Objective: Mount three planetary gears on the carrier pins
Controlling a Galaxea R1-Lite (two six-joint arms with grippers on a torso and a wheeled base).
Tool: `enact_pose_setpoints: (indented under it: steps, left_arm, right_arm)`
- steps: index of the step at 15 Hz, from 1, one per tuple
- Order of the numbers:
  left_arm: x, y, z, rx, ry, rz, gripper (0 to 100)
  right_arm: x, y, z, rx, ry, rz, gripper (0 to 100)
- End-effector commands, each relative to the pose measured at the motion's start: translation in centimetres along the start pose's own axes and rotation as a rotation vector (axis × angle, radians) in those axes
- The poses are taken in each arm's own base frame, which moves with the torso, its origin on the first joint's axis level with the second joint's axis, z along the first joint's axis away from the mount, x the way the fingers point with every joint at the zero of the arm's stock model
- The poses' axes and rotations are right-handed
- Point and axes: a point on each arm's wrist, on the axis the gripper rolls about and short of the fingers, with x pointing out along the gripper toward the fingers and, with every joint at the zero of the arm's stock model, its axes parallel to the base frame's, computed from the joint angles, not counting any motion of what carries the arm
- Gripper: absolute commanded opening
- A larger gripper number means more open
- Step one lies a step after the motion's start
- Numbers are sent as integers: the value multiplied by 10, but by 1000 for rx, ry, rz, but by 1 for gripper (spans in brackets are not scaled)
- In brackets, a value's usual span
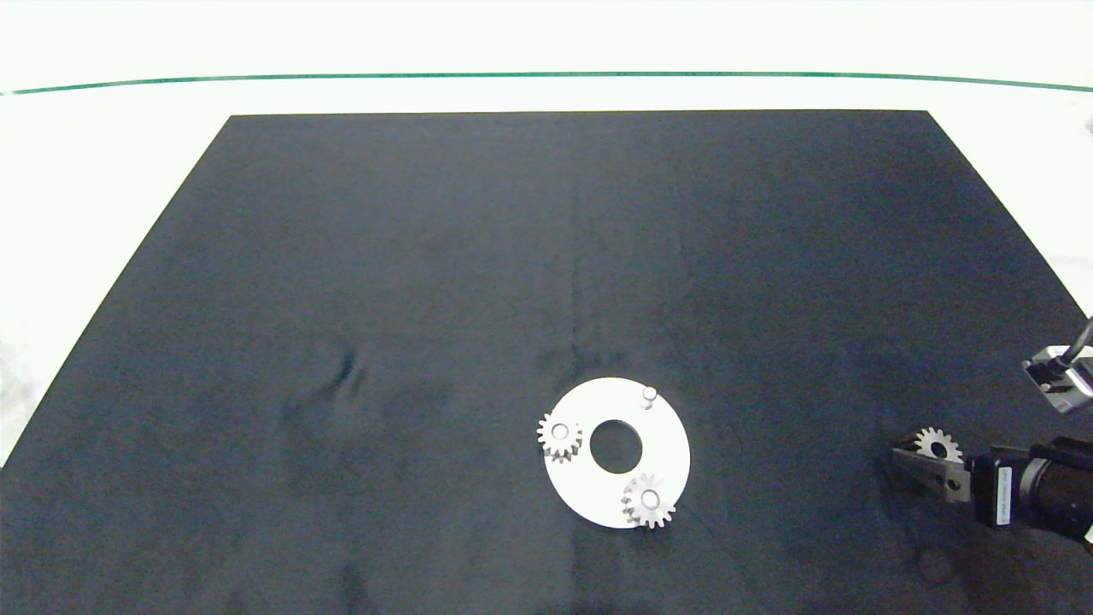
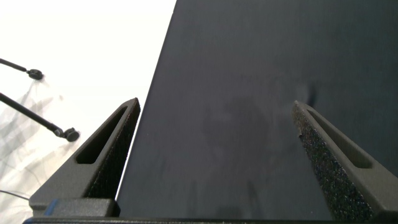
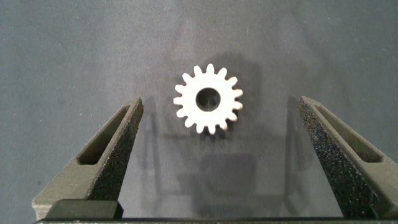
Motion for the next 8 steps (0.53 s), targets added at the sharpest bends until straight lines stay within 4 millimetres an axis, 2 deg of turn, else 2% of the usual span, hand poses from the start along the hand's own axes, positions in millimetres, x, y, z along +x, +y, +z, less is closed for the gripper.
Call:
enact_pose_setpoints:
  steps: [1,8]
  left_arm:
    - [0,0,-3,4,7,3,100]
    - [0,0,-7,7,12,1,100]
  right_arm:
    - [9,0,-3,0,27,-1,100]
    - [15,0,-3,-2,3,-7,97]
